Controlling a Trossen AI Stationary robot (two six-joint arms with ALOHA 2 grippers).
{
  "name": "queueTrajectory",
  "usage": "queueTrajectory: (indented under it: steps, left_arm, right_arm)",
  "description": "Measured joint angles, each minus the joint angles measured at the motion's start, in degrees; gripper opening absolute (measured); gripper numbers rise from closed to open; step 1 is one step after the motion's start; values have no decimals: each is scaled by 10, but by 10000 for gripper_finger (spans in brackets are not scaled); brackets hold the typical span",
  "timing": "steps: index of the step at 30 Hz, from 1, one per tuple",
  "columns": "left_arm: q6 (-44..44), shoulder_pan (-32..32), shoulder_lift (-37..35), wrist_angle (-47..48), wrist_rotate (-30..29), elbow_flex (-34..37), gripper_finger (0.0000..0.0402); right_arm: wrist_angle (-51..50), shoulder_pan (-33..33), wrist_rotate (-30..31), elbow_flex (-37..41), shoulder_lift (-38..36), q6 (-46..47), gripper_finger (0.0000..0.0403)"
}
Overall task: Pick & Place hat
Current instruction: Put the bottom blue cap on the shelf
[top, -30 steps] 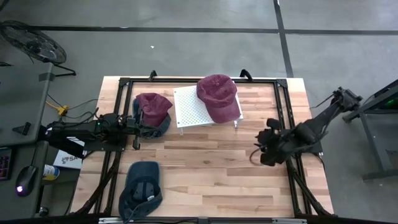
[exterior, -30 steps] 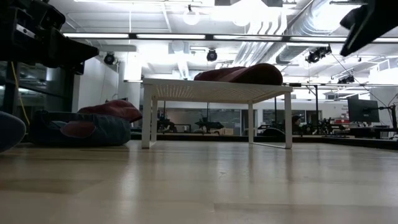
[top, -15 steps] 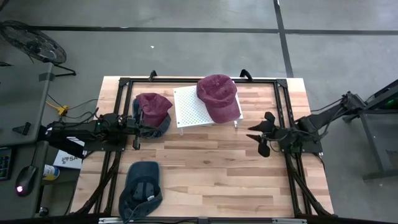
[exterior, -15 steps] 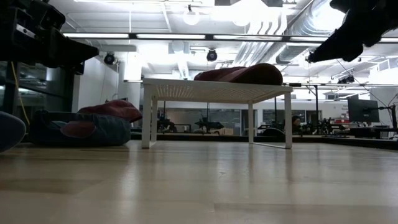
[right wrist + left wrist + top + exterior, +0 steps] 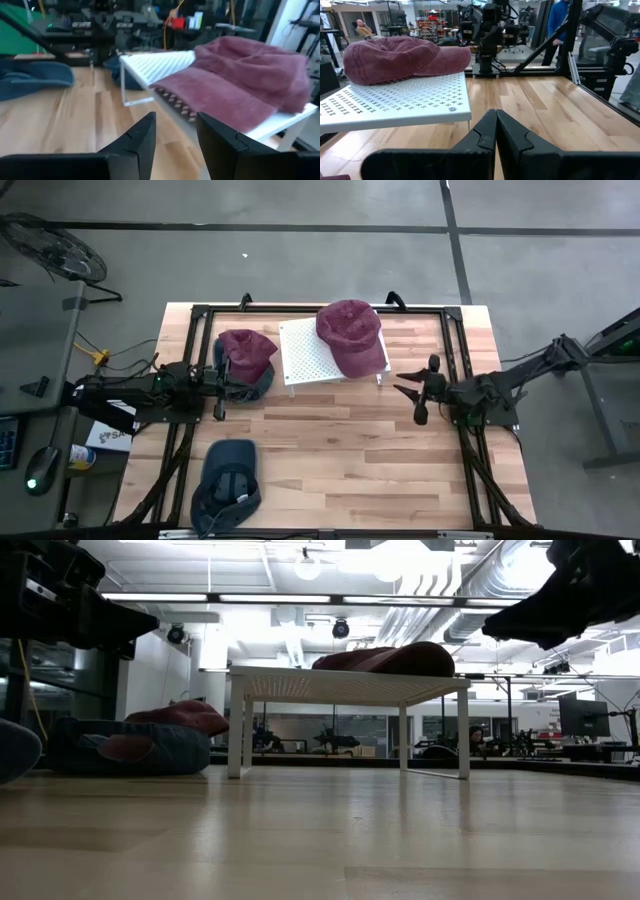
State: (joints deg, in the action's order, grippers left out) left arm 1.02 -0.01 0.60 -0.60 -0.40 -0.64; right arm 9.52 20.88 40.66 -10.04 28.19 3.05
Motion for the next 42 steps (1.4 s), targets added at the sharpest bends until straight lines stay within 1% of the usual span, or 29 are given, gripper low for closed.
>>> queueTrajectory:
  steps: [4,8,16,23,28,36,42]
  left_arm:
    - [0,0,0,0,0,0,7]
    - [0,0,0,0,0,0,7]
    - [0,0,0,0,0,0,7]
    - [0,0,0,0,0,0,7]
    - [0,0,0,0,0,0,7]
    - [0,0,0,0,0,0,7]
    - [0,0,0,0,0,0,7]
  right_arm:
    - [-2,-27,-22,23,-52,-7,134]
    - [-19,-36,-46,43,-105,-7,134]
    - [-94,-37,-65,57,-204,-8,133]
    - [-146,-41,-67,57,-259,-26,133]
    - [-168,-73,-95,57,-281,-43,133]
    - [-174,-126,-171,59,-280,-46,133]
    - [-176,-146,-219,59,-271,-44,133]
